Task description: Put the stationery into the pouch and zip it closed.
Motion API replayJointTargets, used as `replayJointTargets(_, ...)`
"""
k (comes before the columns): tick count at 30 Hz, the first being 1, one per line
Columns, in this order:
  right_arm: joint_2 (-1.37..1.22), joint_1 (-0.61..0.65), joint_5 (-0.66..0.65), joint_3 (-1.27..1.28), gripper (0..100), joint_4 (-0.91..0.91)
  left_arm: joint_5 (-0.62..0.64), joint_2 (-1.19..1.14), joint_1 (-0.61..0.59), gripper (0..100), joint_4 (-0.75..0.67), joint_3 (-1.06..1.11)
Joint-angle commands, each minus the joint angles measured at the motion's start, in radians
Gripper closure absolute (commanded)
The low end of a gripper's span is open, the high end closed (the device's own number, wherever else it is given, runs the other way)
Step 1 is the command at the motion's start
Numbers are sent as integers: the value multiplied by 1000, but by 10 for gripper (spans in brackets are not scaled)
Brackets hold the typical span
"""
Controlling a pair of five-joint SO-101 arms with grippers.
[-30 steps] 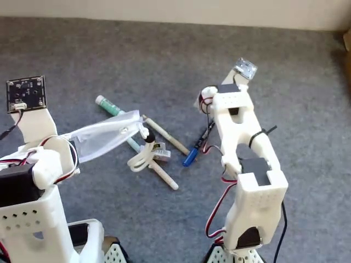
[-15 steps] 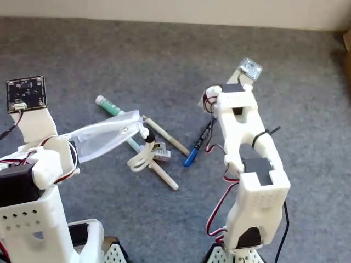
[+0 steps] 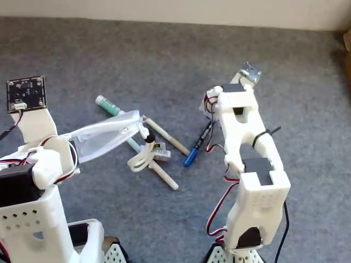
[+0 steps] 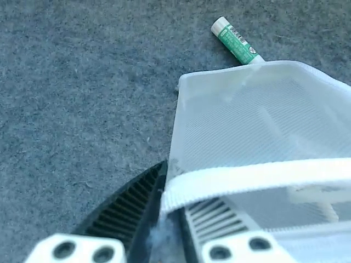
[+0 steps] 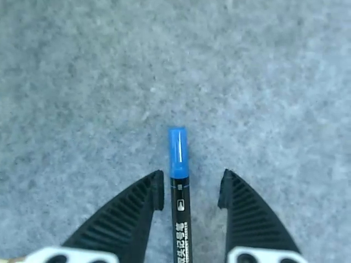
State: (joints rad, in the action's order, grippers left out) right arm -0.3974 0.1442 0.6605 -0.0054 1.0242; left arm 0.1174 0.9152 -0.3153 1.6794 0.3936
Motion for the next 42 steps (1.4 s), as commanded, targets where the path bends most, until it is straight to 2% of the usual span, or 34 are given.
replayJointTargets(1,-56,12,5,-120,840,18,11,-24,-12,993,-20,-2)
replayJointTargets(8,-286,7,2,-469,916,262,11,-24,-12,993,-20,-2)
replayJointTargets(13,-397,5,-97,-680,993,390,11,-24,-12,993,-20,-2)
replayJointTargets(19,-438,5,-117,-866,993,558,11,-24,-12,993,-20,-1)
replayJointTargets(29,-435,7,-118,-1010,993,725,11,-24,-12,993,-20,-1)
replayJointTargets(42,-390,5,-118,-1036,993,737,11,-24,-12,993,-14,-1)
